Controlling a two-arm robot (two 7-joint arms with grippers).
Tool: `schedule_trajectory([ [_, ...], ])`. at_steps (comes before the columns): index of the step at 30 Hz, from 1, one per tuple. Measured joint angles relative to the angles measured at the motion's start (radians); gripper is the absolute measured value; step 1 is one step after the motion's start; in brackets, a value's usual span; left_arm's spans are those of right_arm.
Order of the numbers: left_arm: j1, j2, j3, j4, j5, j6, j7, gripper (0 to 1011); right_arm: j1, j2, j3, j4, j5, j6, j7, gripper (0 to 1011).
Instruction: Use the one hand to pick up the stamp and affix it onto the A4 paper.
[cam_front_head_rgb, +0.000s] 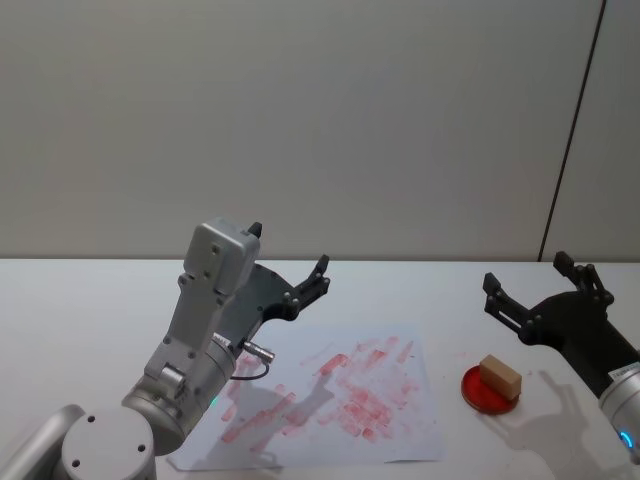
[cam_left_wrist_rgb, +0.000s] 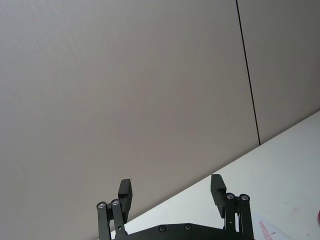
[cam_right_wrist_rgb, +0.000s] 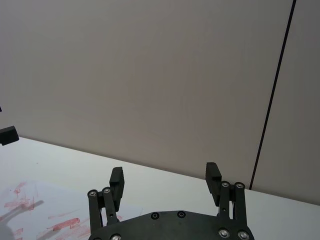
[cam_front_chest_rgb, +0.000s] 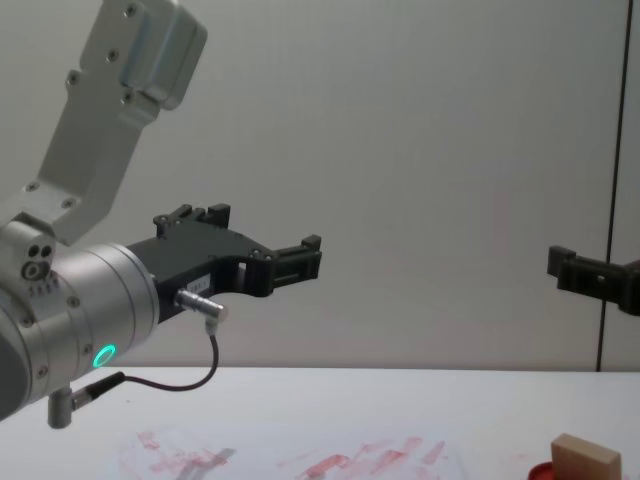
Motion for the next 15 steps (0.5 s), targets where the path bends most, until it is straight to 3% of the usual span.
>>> schedule_trajectory([
  [15,0.0,0.0,0.0,0.0,0.0,0.0,0.0,1003,0.0,0.0,-0.001,0.0,0.0,0.0,0.0,1001],
])
